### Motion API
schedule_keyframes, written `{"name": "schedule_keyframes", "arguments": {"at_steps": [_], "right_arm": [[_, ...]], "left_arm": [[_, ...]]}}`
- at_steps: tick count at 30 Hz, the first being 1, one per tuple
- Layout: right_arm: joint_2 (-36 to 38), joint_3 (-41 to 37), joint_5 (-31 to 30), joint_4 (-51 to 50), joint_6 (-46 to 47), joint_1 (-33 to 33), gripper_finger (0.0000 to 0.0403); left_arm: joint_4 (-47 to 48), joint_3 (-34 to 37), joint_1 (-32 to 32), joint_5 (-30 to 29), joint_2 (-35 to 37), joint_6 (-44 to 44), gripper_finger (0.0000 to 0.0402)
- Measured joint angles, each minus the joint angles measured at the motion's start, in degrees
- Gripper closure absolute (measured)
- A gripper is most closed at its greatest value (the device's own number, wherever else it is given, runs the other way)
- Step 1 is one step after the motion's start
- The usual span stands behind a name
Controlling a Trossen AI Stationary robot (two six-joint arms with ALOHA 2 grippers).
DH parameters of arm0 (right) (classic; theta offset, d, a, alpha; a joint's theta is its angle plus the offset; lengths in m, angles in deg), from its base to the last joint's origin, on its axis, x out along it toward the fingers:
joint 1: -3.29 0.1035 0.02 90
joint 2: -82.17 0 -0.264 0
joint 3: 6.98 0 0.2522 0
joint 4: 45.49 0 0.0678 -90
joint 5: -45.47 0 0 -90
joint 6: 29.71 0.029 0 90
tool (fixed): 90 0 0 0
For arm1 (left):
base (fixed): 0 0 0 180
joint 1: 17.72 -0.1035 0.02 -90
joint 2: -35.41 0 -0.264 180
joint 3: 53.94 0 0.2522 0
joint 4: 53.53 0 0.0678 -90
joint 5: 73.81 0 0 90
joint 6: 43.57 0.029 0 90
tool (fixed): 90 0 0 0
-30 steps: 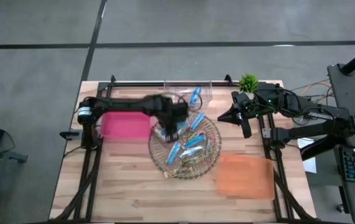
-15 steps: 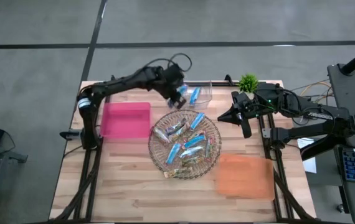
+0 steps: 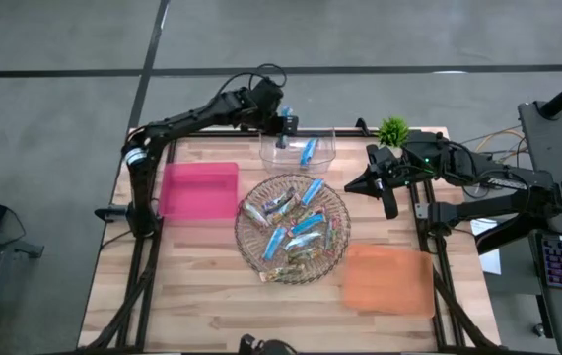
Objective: Pick and place Granola Bars by type
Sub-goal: Put the blue granola bar into the transparent bin, then put the red granola bar into the red bin
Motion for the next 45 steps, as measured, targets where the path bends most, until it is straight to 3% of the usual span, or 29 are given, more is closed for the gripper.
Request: {"name": "schedule_keyframes", "arguments": {"at_steps": [14, 24, 36, 45], "right_arm": [[0.0, 0.0, -0.02, 0.01, -0.12, -0.02, 0.0394], [0.02, 0.0, -0.02, 0.02, -0.12, 0.0, 0.0394], [0.0, 0.0, -0.02, 0.04, -0.32, 0.0, 0.0394], [0.0, 0.0, -0.02, 0.04, -0.5, 0.0, 0.0394]], "left_arm": [[-1.13, 0.04, -1.23, 0.03, -5.39, -0.25, 0.0331], [-1.79, 0.04, -2.08, -0.58, -5.76, -5.25, 0.0328], [-1.3, 0.04, -2.08, 1.32, -6.07, -4.3, 0.0262], [-1.22, 0.04, -2.06, 1.36, -6.05, -2.54, 0.0259]]}}
